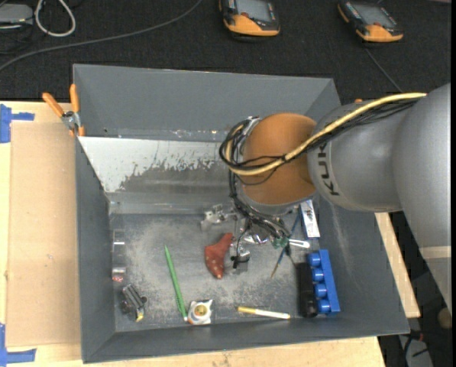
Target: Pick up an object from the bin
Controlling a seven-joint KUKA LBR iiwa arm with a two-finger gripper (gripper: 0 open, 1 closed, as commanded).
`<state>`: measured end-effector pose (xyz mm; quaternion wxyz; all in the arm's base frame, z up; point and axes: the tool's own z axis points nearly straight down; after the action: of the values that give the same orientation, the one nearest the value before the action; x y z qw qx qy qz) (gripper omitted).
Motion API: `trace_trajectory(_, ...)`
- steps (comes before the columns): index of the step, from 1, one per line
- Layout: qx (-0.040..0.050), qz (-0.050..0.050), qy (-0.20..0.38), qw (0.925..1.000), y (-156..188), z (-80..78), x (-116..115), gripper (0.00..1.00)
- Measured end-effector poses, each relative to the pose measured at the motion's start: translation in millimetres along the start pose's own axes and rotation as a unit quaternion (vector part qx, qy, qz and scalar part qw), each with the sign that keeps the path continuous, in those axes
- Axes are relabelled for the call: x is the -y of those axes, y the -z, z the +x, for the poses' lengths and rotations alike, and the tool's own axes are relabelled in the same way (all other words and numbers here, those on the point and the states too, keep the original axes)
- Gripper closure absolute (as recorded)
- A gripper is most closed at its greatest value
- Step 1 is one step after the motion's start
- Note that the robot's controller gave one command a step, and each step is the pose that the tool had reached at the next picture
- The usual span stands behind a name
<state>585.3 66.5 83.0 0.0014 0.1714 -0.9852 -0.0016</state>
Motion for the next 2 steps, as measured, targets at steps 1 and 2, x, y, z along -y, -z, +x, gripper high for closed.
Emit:
trace_trajectory(1,0.0028,0.001,0.124,0.9922,-9.8,-3.2,5.5,0.0)
trace_trajectory(2,-0.0008,-0.001,-0.03,0.9995,-9.4,-0.3,1.0,1.0)
